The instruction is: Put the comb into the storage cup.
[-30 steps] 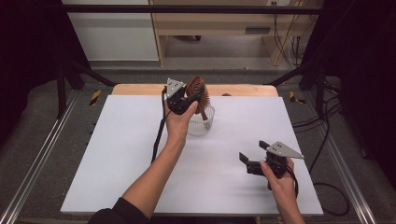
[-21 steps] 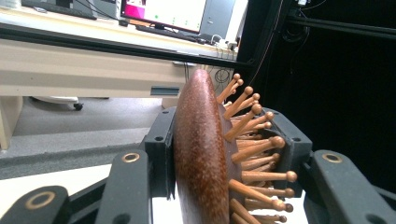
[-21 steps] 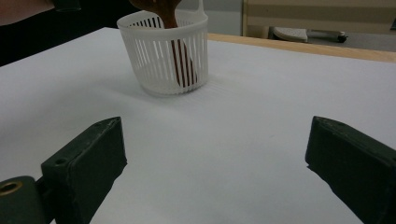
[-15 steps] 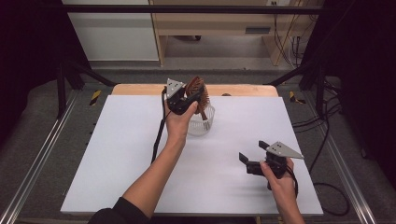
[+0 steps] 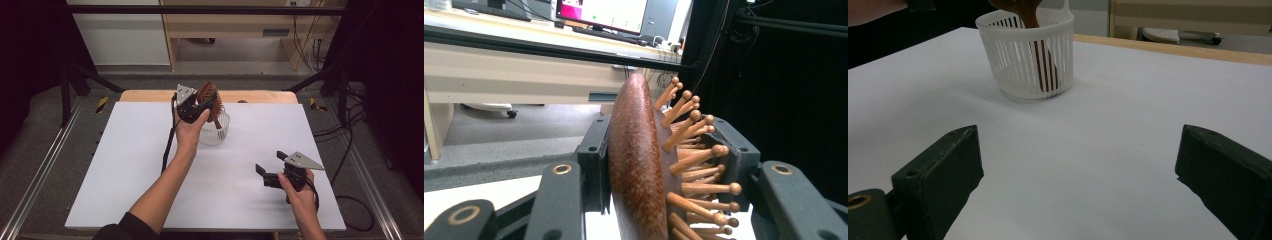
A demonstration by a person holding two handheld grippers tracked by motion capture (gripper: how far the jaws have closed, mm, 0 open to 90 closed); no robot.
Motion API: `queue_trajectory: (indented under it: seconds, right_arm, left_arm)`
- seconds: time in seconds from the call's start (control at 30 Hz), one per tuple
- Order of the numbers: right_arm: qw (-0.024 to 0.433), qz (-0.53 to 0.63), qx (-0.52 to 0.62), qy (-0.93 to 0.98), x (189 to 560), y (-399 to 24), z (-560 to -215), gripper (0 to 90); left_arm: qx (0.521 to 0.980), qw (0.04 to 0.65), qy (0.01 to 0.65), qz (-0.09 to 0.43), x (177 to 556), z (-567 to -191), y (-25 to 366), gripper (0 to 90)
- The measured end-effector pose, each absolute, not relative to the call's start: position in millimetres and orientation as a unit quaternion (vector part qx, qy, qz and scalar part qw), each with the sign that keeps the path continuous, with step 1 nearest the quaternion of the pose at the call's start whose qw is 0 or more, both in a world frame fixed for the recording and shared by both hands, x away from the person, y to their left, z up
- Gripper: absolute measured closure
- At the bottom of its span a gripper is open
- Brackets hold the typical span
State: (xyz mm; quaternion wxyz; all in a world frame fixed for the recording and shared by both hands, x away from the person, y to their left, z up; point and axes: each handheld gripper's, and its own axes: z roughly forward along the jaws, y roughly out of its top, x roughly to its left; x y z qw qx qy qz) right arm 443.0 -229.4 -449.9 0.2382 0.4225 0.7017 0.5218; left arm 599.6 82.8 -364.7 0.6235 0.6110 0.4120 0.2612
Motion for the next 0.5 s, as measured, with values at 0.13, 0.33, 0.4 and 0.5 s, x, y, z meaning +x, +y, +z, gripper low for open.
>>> queue_trajectory:
  seconds: [0.13,0.33,0.4,0.5]
  right_arm:
    - [0.237,0.521,0.422,0.703,443,-228,-450,5.2]
    - [0.239,0.519,0.420,0.705,443,-227,-451,5.2]
    - [0.238,0.519,0.419,0.706,443,-227,-451,5.1]
    - [0.238,0.519,0.419,0.706,444,-227,-451,5.1]
  left_arm:
    - [0.613,0.623,0.412,0.259,601,-366,87,49.4]
    - [0.609,0.626,0.417,0.252,602,-369,95,48.8]
    - [0.610,0.625,0.418,0.252,602,-370,98,48.5]
    - [0.611,0.624,0.418,0.252,602,-371,101,48.0]
